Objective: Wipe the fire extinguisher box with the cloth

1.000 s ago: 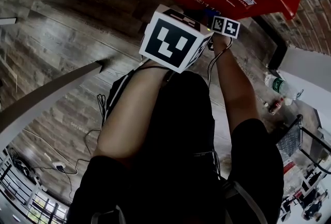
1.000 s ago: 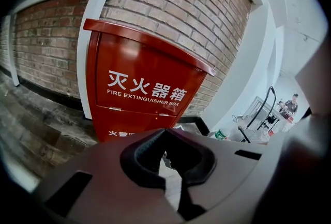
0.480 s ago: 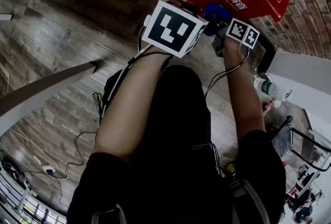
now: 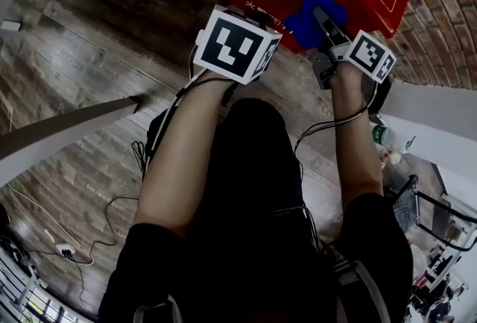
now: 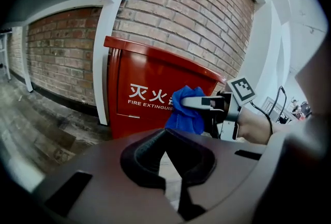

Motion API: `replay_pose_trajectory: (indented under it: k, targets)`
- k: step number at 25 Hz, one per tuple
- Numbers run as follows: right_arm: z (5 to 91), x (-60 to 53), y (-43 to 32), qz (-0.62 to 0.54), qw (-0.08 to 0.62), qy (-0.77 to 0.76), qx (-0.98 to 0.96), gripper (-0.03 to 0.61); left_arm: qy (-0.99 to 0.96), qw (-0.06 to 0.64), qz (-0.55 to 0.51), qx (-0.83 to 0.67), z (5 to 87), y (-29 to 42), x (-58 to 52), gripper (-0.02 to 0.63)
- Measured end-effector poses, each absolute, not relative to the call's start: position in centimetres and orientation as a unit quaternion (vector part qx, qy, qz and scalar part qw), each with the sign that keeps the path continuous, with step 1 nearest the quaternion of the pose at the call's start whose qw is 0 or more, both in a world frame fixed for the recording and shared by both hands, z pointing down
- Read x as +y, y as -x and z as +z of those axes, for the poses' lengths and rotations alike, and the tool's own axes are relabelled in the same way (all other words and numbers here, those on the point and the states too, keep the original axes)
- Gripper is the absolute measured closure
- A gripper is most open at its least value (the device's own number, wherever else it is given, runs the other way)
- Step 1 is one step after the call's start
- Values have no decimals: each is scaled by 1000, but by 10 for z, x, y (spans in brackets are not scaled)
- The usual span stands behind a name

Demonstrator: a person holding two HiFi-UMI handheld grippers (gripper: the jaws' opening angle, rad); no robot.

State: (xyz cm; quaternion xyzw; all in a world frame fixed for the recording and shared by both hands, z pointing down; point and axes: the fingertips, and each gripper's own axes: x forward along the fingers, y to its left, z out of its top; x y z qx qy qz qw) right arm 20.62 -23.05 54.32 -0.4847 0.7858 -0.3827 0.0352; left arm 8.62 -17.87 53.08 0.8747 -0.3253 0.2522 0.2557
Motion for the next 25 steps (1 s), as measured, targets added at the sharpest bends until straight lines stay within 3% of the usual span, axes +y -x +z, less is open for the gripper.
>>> replay_pose_trajectory:
  k: [7, 18, 25]
  targets:
    - [488, -240, -193, -414, 121, 452, 781, 482, -872, 253, 256, -331, 531, -81, -178, 609]
    - [491, -264, -160, -376, 77, 462, 800, 482, -869, 261, 256, -333, 537, -78, -180, 609]
    - [546, -275, -145, -407, 56, 473, 779, 482, -870, 269, 252, -328, 541, -76, -184, 609]
